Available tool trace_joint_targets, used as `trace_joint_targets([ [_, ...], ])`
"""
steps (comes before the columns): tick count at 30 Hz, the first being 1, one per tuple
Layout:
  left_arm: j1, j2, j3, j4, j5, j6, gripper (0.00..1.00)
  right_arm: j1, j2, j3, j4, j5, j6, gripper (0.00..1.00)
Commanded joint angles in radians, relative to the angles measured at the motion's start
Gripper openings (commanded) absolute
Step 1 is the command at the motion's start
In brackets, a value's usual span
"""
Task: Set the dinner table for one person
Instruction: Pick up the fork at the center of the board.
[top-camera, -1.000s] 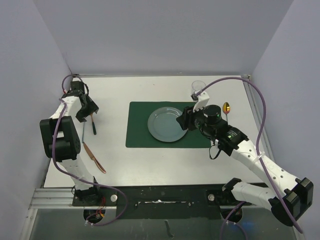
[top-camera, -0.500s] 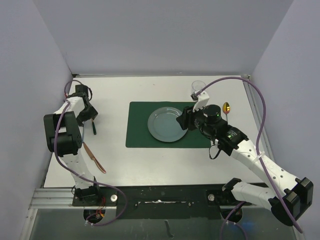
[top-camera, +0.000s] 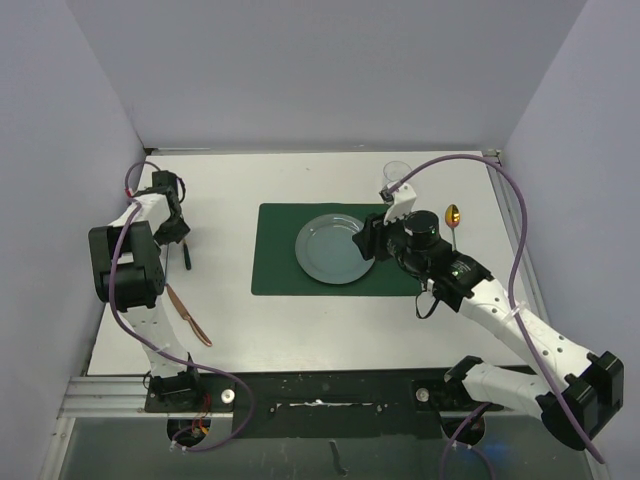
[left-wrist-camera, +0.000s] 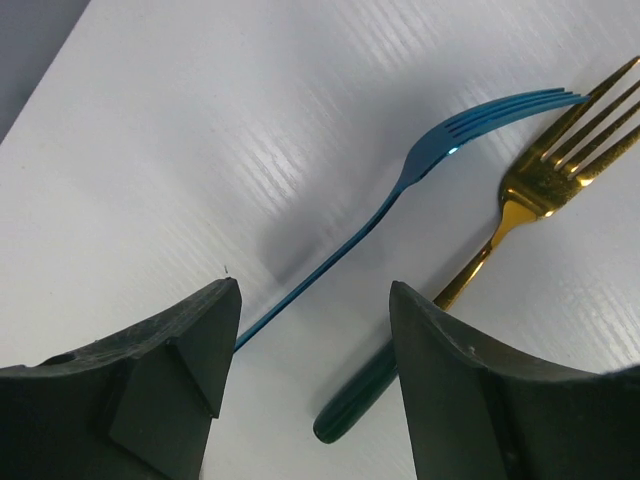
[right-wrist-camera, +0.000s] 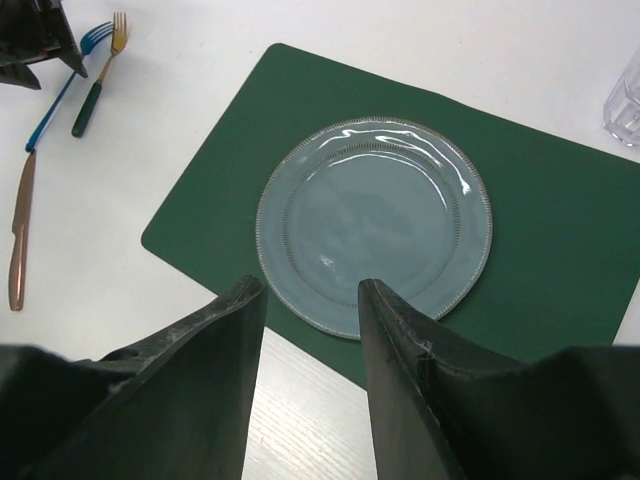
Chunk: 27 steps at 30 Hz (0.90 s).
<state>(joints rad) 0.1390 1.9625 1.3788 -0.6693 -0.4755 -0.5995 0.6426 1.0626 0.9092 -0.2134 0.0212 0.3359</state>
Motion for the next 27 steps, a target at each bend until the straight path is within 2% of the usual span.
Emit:
trace_joint_targets([
  [1,0.001,-0.020,0.014,0.002,-0.079,-0.026,0.59,0.004,0.015,-0.006,0.070,0.039,-0.035,0.43],
  [6,0.000,0.008,0.015,0.004,-0.079,-0.030,0.55,0.005,0.023,-0.001,0.065,0.046,-0.041,0.43],
  [8,0.001,0.019,0.015,0.010,-0.073,-0.031,0.50,0.005,0.020,0.001,0.064,0.048,-0.041,0.43],
  [18,0.001,0.104,0.022,0.054,-0.054,-0.035,0.47,0.005,-0.002,0.006,0.062,0.058,-0.040,0.43],
  [19,0.001,0.110,0.021,0.061,-0.052,-0.035,0.43,0.005,-0.004,0.004,0.063,0.062,-0.040,0.43],
  [22,0.001,0.126,0.018,0.073,-0.042,-0.037,0.18,0.004,-0.001,0.000,0.060,0.072,-0.044,0.43],
  [24,0.001,0.137,0.019,0.073,-0.036,-0.039,0.06,0.005,0.005,0.002,0.060,0.074,-0.047,0.43],
  [25,0.001,0.141,0.019,0.071,-0.035,-0.040,0.01,0.005,0.009,0.003,0.060,0.075,-0.047,0.43],
  [27,0.001,0.145,0.019,0.068,-0.036,-0.043,0.00,0.005,0.015,0.005,0.061,0.073,-0.046,0.43],
])
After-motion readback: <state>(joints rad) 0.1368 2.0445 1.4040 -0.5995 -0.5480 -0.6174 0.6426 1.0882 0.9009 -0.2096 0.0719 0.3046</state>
